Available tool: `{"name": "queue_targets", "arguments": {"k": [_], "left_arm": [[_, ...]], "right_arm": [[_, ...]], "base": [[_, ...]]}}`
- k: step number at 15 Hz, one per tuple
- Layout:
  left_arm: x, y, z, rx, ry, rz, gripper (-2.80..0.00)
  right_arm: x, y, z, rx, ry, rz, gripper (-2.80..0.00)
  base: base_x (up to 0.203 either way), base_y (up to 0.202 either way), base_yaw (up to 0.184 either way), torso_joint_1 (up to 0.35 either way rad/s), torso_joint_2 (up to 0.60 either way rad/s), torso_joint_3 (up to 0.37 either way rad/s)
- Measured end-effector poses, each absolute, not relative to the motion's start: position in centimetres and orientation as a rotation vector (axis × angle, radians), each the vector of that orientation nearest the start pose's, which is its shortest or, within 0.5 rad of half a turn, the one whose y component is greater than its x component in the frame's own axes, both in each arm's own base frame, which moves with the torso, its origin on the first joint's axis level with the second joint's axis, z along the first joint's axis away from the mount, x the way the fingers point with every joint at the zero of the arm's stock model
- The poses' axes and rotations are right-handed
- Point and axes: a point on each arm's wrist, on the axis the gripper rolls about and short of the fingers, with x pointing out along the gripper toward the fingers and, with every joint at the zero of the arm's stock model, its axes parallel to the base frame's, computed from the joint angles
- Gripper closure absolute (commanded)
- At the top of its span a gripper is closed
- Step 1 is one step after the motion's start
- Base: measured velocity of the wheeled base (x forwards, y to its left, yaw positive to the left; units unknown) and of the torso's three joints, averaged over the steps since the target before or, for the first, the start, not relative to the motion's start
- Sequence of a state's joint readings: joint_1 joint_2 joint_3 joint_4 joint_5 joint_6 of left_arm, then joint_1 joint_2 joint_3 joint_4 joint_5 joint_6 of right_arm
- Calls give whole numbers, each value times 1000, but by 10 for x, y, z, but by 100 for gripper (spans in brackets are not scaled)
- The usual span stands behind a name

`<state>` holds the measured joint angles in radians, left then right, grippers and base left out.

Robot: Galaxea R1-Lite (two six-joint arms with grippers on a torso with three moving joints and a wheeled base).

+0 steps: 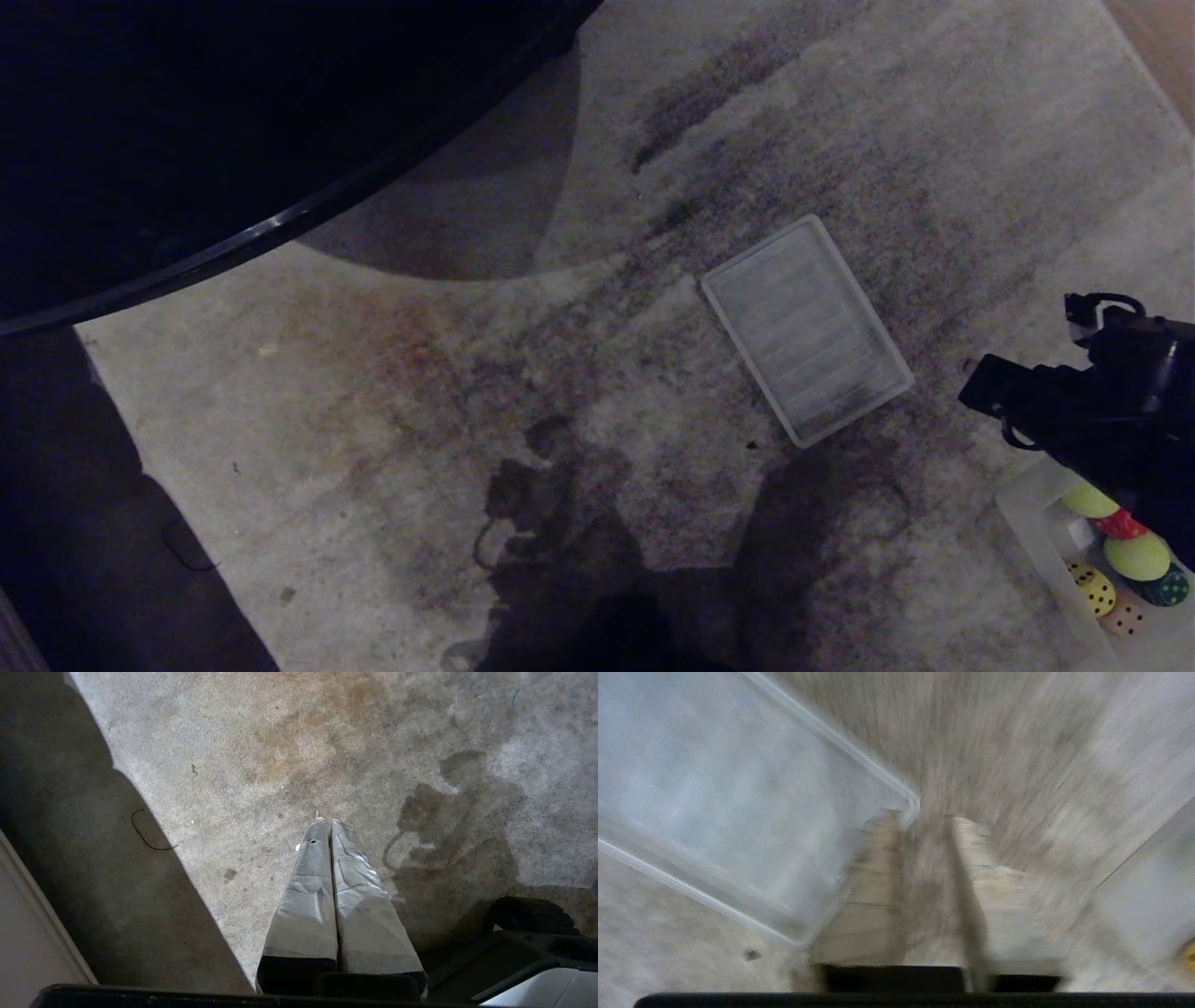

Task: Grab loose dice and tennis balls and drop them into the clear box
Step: Close the lid

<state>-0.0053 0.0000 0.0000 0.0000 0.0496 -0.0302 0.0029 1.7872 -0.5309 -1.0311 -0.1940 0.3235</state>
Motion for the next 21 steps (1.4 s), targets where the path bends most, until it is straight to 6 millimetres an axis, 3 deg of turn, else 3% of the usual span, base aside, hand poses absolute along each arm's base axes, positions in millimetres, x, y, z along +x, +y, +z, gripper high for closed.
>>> {"name": "queue_targets", "arguments": {"k": [4, 10, 16, 17, 21], "left_arm": [[-23, 1, 75, -30, 0, 44, 0], [-23, 1, 75, -30, -1, 44, 0], [-23, 1, 75, -30, -1, 43, 0], [-23, 1, 75, -30, -1, 44, 0], [-23, 1, 75, -30, -1, 44, 0]], "right_arm": [[322, -5, 88, 357, 291, -211, -280], [350, -5, 70, 598, 258, -211, -280], [366, -6, 55, 638, 258, -219, -280], [368, -6, 53, 637, 260, -219, 0], [373, -6, 46, 621, 271, -219, 0]], "base": [[0, 0, 0, 0, 0, 0], [0, 0, 0, 0, 0, 0], [0, 0, 0, 0, 0, 0], [0, 0, 0, 0, 0, 0], [0, 0, 0, 0, 0, 0]]}}
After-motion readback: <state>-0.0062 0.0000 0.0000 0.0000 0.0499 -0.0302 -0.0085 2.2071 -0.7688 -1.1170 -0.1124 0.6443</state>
